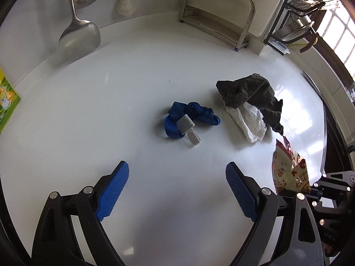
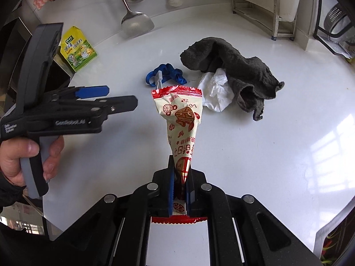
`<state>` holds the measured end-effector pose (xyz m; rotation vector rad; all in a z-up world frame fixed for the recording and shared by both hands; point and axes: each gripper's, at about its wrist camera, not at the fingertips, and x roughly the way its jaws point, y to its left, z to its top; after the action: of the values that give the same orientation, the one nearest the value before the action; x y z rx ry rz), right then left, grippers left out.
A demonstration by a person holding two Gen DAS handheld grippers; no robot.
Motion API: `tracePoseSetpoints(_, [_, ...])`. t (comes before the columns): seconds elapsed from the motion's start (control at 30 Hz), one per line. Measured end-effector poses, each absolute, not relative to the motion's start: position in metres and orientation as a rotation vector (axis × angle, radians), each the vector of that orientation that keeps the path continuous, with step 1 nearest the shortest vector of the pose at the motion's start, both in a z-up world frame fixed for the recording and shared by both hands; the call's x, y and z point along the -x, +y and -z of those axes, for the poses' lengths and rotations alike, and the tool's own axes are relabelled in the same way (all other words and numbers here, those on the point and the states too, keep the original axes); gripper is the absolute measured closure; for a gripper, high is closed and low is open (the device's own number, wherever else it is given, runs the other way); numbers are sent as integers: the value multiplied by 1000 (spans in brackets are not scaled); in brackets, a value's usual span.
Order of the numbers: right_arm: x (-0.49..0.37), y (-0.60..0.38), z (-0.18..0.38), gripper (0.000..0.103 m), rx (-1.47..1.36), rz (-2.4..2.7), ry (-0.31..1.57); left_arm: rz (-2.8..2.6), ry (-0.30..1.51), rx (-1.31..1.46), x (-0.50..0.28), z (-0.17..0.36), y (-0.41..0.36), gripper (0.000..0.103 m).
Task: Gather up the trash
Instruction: 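Grasp the blue plastic clip with the left tool while the right tool holds the wrapper, then carry the wrapper and blue clip over the mesh basket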
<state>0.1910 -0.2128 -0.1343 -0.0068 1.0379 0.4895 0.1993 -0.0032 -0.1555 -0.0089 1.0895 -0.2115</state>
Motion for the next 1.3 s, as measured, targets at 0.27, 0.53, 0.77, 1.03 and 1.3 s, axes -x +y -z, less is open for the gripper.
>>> tracePoseSetpoints(0.27, [-187,-227,136,96,-63,-458,1032,229,1077,-84,-234,171,-28,20])
tracePoseSetpoints(0.53, [-178,-235,132,96,-81,-441,1017,246,1044,-145,-256,180,-26,41])
tracePoseSetpoints(0.77, [-174,-236,132,96,-82,-448,1009,251,1060,-70,-251,172,-10,83])
tracePoseSetpoints(1.03, [-168,-230,126,96,-68,-480,993,250,1002,-55,-218,138,-7,95])
tracePoseSetpoints(1.3, [-153,-229,111,96,-55,-517,963,234,957,-44,-185,103,-12,96])
